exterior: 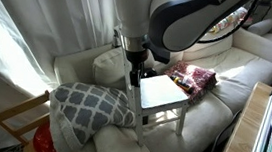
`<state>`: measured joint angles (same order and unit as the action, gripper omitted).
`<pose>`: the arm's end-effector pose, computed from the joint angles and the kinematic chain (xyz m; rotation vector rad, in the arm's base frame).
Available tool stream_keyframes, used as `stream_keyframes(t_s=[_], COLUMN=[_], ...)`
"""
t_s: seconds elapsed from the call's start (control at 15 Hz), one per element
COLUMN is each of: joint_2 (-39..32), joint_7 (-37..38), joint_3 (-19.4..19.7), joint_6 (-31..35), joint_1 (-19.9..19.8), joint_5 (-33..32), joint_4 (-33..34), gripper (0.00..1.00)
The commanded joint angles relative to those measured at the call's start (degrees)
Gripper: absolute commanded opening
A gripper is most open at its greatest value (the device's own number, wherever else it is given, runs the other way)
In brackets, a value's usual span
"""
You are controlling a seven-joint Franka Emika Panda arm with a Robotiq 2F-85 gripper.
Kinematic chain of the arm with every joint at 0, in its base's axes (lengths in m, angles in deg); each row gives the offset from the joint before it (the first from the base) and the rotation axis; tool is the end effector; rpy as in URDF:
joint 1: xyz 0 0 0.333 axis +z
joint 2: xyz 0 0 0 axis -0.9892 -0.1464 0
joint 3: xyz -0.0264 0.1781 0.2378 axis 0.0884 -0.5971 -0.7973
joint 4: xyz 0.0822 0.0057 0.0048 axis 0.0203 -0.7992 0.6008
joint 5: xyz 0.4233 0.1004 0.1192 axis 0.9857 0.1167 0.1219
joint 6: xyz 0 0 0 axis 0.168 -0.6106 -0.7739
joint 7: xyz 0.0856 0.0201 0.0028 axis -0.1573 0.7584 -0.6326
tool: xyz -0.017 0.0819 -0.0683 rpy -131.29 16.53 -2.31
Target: Turn the chair ninety degrees anticlockwise, pick up the hat and hang it on the right corner of the chair backrest
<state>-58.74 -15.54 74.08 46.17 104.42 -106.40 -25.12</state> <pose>0.5515 0.3476 0.2335 2.8144 0.9085 0.0049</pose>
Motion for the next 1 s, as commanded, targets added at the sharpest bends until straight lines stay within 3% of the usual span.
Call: stream_keyframes(t_s=[0.0,0.67,0.93], joint_2=[0.87,3.94,5.47], joint_7=[-3.77,-7.41,-2.75], joint_3=[-0.21,-0.77,0.64], joint_6=[-1.6,-5.8,-5.19], joint_1=[-0.49,-3.93,-4.82], joint_5=[-2.5,0.73,0.25], joint_4=[-0.31,0.75,0.49], gripper=[1.0,1.0,1.0])
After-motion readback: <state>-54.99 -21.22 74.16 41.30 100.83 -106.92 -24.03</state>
